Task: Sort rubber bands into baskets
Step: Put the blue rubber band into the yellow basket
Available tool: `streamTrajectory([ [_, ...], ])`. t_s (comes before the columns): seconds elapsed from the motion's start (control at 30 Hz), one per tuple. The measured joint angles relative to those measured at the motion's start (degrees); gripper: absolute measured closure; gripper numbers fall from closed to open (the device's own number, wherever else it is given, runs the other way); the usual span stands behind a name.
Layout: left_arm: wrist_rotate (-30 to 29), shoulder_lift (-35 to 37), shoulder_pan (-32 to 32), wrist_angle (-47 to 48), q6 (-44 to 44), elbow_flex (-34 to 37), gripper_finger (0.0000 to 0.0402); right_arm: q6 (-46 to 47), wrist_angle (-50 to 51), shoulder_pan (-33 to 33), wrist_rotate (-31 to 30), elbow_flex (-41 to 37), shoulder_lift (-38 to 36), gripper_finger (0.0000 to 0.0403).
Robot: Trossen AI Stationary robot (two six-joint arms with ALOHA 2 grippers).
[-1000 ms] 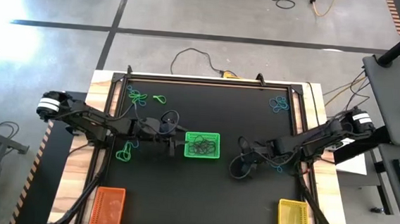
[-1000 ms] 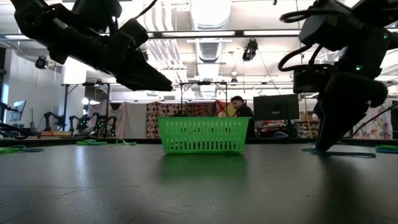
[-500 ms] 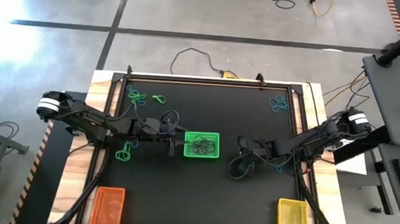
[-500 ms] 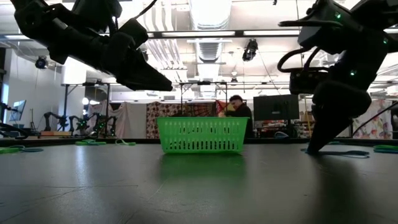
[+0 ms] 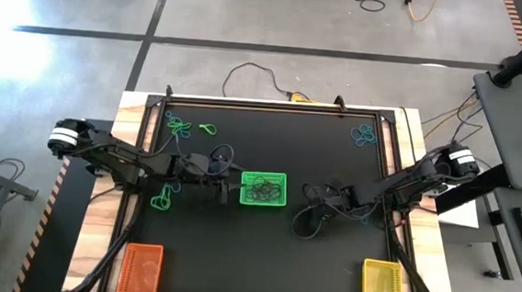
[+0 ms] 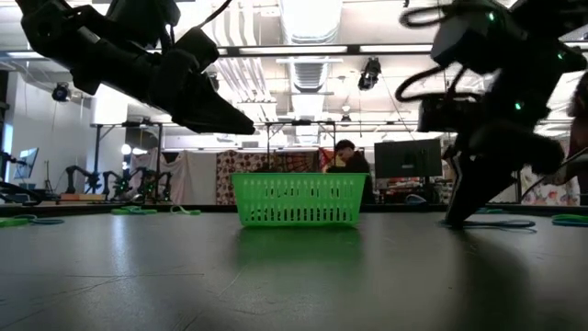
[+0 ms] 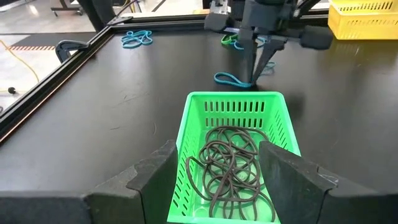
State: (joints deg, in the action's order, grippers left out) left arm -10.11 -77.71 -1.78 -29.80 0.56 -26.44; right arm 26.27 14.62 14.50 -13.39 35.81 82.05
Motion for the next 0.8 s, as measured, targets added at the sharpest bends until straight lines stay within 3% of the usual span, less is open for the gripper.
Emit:
streamTrajectory([
  [0.23,-0.02,0.00,0.02,0.02,-0.05,0.00,0.0193,-2.72,6.11,1.45,0.91,9.60,-2.05,0.0394],
  [0.43,-0.02,0.07,0.00,0.01,-1.03,0.00,0.0193,1.02,24.30,7.06,1.25,20.82,-3.43,0.0394],
  [0.6,-0.02,0.20,0.00,0.00,-2.44,0.00,0.0193,16.11,37.66,13.76,9.58,29.33,-3.72,0.0394],
  [0.8,0.00,0.17,0.00,0.02,-2.78,0.00,0.0193,40.31,42.35,23.82,17.23,32.11,-3.74,0.0394],
])
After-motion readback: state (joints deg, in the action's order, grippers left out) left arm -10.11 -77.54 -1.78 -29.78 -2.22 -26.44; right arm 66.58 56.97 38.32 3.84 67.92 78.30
